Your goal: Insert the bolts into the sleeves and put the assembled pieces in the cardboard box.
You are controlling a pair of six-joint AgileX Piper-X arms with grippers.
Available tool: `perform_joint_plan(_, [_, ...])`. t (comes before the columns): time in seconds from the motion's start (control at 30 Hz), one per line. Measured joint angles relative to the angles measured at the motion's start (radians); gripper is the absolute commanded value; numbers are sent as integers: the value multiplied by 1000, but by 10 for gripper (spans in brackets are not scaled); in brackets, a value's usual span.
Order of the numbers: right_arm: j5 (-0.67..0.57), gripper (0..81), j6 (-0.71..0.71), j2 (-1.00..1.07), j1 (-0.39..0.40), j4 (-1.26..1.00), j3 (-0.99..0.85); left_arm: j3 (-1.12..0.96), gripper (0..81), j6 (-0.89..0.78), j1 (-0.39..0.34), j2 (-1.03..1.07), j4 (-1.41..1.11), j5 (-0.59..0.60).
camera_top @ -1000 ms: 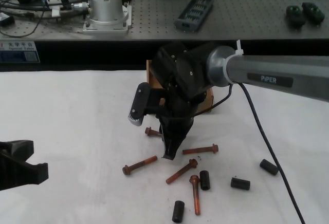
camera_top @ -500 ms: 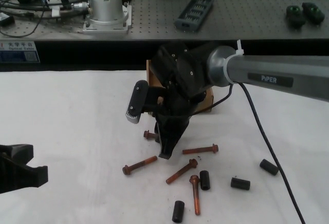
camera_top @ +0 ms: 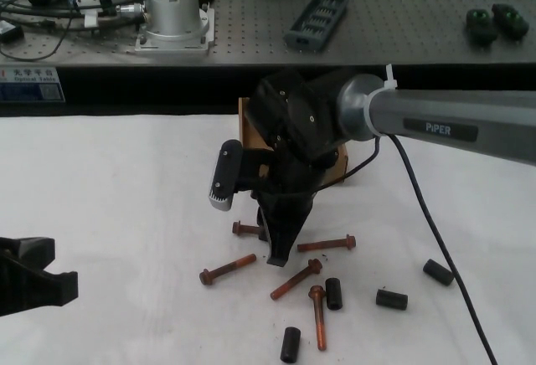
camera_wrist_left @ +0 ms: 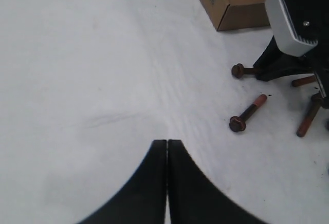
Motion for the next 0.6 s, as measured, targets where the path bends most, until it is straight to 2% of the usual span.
perform_joint_plan(0.6, [-12,139,-20,0,54,-17,-1,-2,5,2,0,0,3,7])
